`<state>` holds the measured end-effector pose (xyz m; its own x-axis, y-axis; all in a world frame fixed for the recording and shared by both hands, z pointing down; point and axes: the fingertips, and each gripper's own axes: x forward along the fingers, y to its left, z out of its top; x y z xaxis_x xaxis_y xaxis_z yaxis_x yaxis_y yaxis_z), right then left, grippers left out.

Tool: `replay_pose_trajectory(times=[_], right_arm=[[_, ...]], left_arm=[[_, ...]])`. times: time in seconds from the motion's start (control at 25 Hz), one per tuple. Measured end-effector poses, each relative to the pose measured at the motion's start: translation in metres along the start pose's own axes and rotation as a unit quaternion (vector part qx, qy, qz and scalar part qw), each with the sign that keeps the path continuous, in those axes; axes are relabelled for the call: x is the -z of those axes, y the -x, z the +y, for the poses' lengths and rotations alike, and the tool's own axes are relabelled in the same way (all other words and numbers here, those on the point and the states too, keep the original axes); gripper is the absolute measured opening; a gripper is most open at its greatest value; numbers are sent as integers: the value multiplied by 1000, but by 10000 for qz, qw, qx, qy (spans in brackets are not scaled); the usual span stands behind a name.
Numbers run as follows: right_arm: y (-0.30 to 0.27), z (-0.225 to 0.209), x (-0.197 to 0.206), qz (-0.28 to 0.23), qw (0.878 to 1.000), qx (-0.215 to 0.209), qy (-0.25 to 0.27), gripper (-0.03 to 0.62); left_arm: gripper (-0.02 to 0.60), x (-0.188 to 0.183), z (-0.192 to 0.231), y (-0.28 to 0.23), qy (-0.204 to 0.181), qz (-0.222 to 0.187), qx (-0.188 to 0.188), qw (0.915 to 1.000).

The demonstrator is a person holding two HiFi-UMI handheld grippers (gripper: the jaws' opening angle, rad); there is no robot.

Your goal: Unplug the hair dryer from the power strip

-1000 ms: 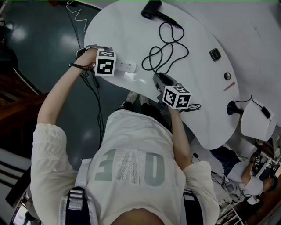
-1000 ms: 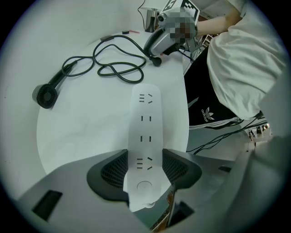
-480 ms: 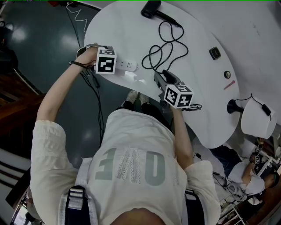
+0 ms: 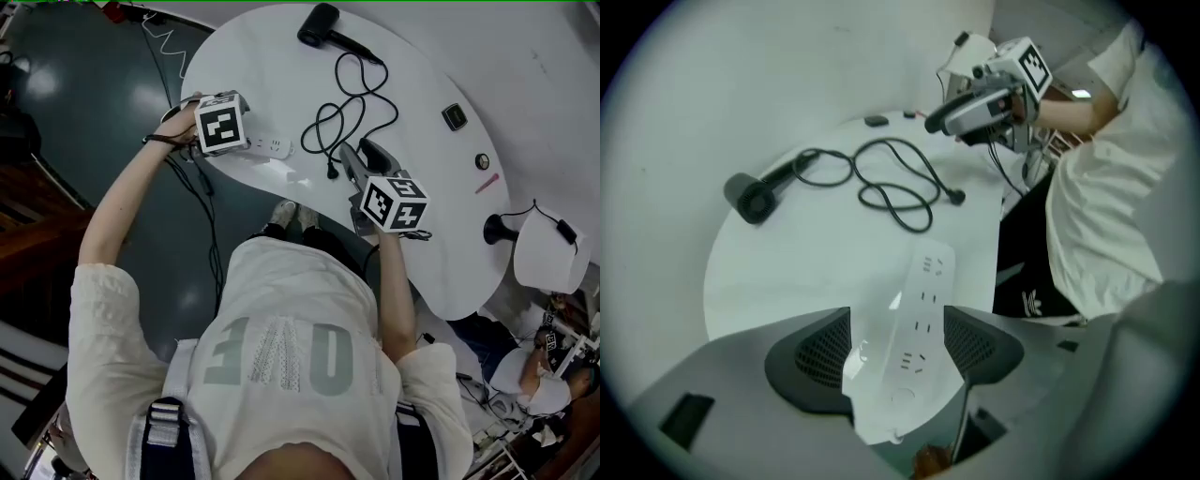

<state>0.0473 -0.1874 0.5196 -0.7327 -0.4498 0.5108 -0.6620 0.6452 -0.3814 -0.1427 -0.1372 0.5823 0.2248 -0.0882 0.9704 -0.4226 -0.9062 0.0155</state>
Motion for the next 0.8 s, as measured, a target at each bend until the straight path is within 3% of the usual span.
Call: replay_pose_trajectory(times=[0.08,0.12,0.2,0.28,0.36,0.4,0.48,0.52,0.6,0.72,0.8], right_arm=[[6,-2,-33,-363,9990,199,141,173],[11,-2,-52,-599,9975,307,203,173],[23,0,-94,-1099,9918,511,407,173],[37,6,-135,-1512,9833,672,752,173],[50,16,-170,-1766,9749,789,1102,173],[56,22,-186,-1849,9710,858,1249,163],[70,32,-213,-2090,9604,1083,1493,108],[79,37,-224,-2277,9528,1238,1585,68],[99,49,-244,-2671,9367,1484,1708,23],[129,71,-260,-3209,9180,1527,1760,5],[146,86,-262,-3473,9087,1443,1811,5]], left_arm=[[305,-32,14,25,546,-801,-116,9952],[304,-52,19,40,876,-1326,-54,9873],[291,-97,26,74,1418,-2507,148,9575],[246,-137,38,114,1682,-3543,70,9199],[166,-166,51,161,1785,-4396,-371,8795],[112,-177,56,186,1832,-4787,-671,8560],[11,-189,60,233,1978,-5516,-1239,8008],[8,-192,59,253,2055,-5805,-1498,7736],[6,-193,53,284,2179,-6135,-2077,7300],[6,-187,37,321,2334,-6306,-2873,6821],[6,-186,21,340,2311,-6332,-3282,6618]])
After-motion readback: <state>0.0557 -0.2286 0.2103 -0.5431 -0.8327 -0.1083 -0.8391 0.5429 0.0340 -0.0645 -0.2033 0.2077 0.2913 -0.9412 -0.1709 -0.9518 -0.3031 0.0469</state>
